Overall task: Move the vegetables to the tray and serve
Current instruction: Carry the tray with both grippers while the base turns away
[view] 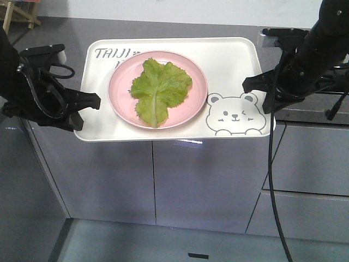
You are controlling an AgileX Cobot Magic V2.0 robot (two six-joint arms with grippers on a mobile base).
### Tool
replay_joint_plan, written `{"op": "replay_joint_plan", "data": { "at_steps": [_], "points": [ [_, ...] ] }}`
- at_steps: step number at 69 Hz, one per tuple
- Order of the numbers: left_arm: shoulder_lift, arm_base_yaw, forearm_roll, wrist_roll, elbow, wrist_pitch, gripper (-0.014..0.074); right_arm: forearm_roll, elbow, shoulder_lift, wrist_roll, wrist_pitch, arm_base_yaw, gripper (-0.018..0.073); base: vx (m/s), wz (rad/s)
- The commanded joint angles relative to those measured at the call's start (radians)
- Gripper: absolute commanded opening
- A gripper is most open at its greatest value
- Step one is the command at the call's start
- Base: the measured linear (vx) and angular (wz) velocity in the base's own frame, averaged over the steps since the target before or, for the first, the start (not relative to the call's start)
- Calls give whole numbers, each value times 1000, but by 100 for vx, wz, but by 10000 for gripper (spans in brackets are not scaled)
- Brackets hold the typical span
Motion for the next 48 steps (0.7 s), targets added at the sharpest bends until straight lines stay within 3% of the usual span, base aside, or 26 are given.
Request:
{"op": "replay_joint_plan", "data": {
  "at_steps": [1, 48],
  "points": [
    [-50, -16, -55, 26, -26, -67, -8, 30, -25, -59, -26, 19, 3, -4, 3, -13],
    [-50, -16, -55, 26, -26, -67, -8, 30, -25, -59, -26, 19, 3, -4, 3, -6]
  ]
}}
